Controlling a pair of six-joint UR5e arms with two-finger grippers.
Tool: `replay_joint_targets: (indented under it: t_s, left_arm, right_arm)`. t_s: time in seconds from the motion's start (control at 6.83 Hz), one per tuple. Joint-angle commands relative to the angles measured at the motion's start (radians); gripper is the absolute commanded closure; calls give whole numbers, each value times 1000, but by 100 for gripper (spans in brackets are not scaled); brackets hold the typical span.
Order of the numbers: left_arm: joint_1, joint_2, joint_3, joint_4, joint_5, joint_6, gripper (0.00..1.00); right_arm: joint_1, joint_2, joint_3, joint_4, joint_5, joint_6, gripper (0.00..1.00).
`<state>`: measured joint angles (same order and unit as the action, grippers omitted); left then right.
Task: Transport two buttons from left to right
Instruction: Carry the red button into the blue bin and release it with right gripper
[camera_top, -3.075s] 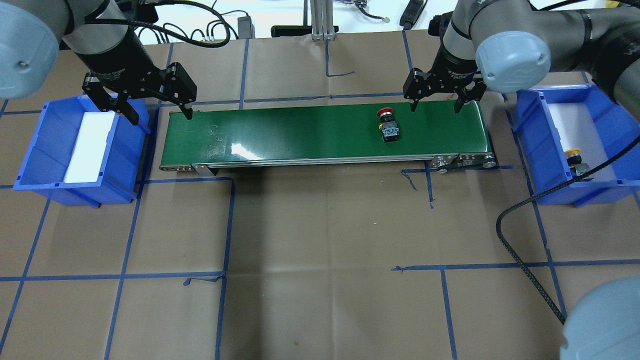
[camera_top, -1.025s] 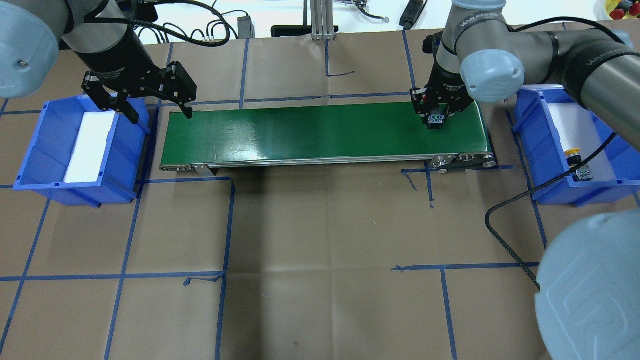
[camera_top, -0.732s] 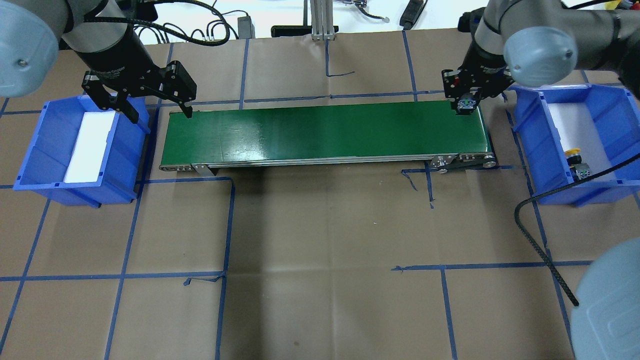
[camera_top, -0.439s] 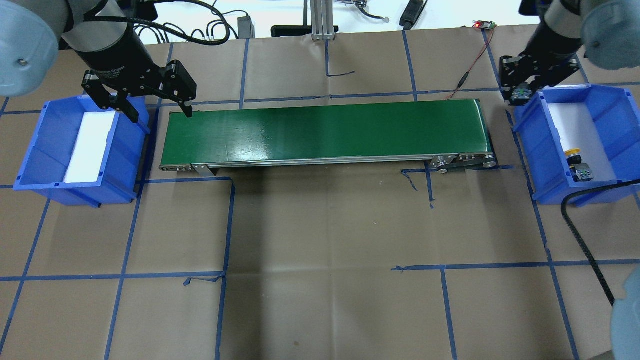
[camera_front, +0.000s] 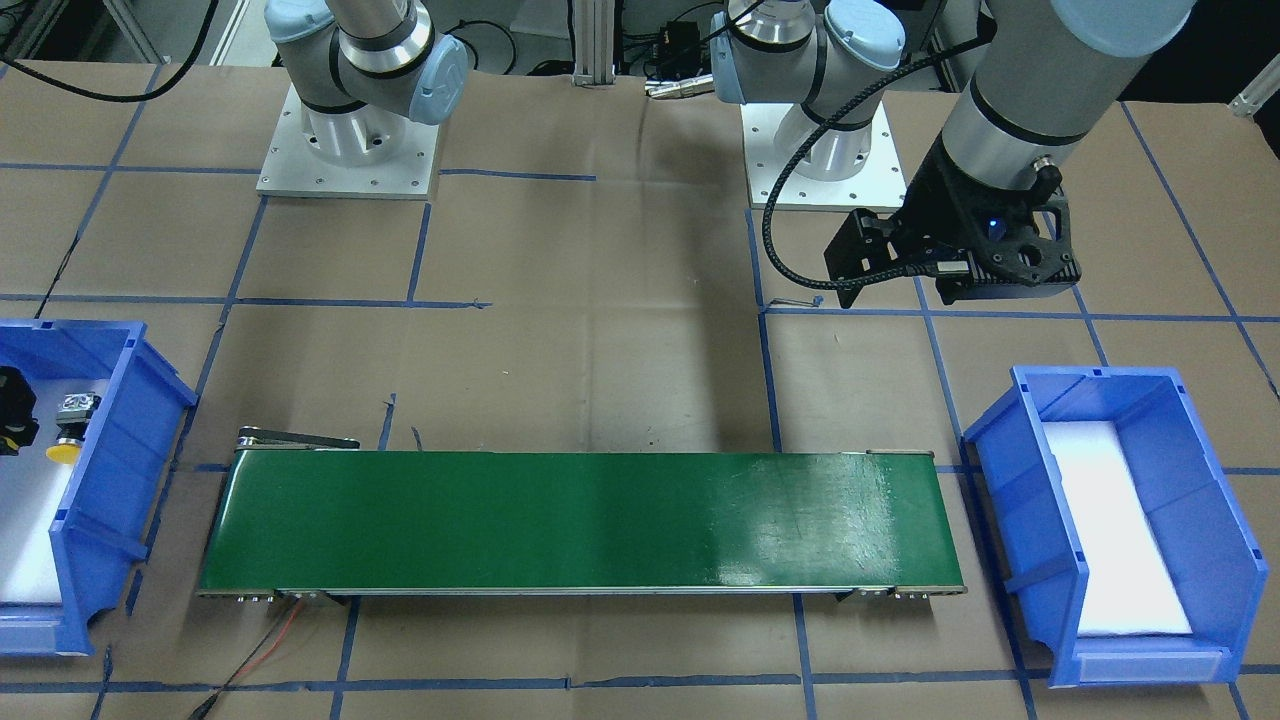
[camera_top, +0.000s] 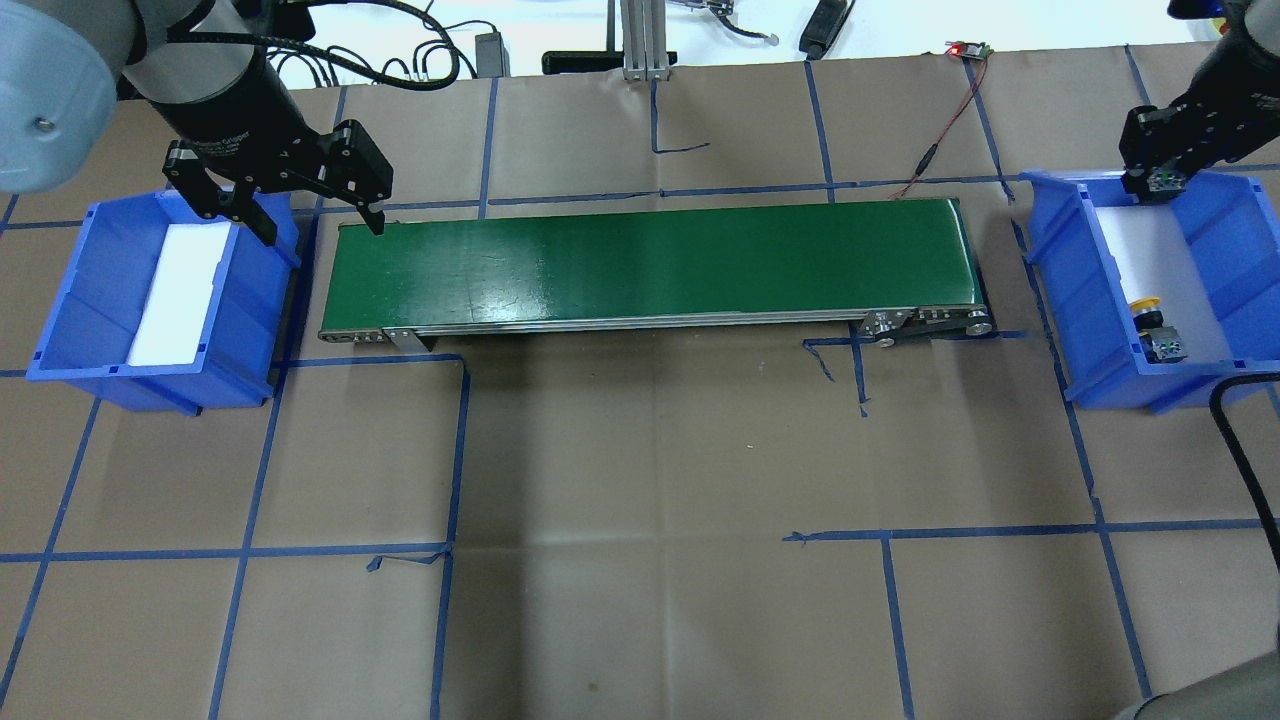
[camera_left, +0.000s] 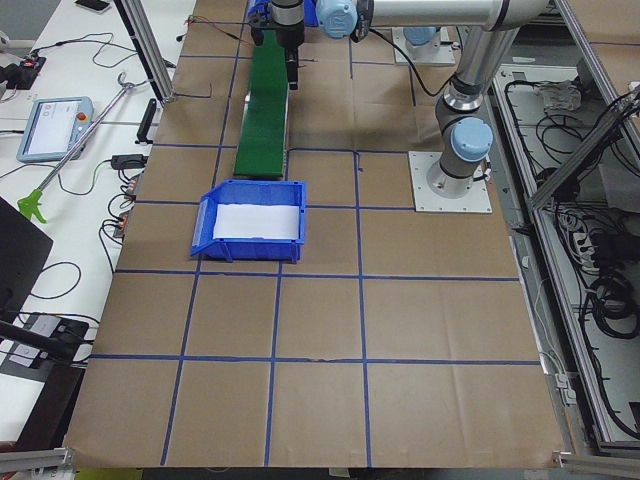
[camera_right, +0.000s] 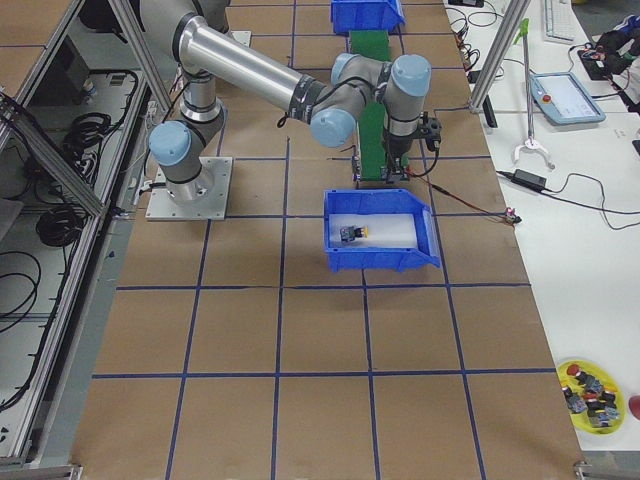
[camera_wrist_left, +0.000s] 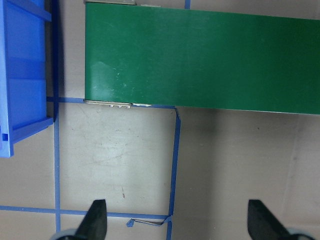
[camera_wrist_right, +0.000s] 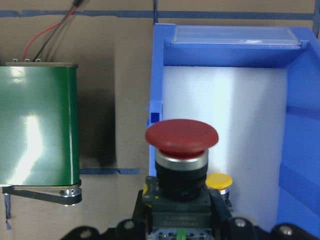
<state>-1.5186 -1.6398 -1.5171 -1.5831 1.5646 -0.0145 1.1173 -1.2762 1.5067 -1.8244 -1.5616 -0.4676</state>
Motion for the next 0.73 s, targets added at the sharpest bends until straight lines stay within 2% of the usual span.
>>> replay_joint_targets:
  t_s: [0.0, 0.59]
  left_arm:
    - [0, 0, 0, 0, 0, 1, 0]
    - [0, 0, -2, 0, 0, 1, 0]
  right_arm:
    - [-69, 78, 0, -12, 2, -92, 96]
    - [-96, 199, 36, -96, 3, -98, 96]
